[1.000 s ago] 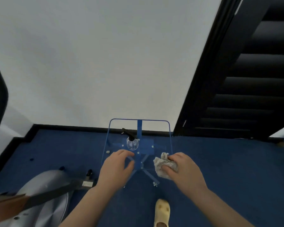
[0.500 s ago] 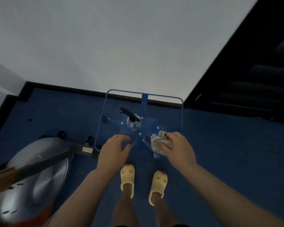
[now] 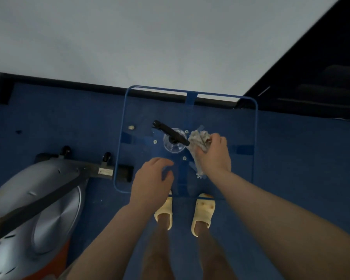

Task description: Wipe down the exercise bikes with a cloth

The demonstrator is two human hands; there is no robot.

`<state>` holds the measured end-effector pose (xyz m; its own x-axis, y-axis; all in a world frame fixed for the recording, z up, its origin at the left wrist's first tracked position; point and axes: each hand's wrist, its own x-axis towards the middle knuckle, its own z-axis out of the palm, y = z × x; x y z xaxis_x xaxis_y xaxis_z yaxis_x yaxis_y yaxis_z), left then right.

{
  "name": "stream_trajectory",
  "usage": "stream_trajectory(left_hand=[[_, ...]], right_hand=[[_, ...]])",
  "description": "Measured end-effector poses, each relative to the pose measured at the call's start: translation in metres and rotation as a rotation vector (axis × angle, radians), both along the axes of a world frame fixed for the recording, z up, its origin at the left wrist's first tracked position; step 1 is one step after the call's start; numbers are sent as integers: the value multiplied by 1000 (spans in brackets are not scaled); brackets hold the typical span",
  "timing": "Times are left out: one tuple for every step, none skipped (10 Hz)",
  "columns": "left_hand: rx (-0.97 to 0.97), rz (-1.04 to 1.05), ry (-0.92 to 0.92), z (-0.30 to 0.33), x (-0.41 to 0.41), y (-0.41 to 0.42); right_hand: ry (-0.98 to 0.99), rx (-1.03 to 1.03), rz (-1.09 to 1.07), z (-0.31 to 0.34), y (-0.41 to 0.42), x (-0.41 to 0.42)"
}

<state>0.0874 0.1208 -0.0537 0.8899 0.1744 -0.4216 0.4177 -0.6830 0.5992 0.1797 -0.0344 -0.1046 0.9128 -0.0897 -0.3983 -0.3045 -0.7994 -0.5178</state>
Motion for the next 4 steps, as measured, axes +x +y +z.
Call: stream_trajectory(left_hand=[[-12,-32,6,0,-2,1],[-8,-62,-6,5,0,4],[-5,-89,-27,14,6,10],[-5,-91,-73,25,9,14]], right_hand=[[44,-39,2,-5,1,-5],[62,-49,18,4,-3,-4],[70,-67,41,18,-5,-5],[58,-77,25,27,-6,-9]])
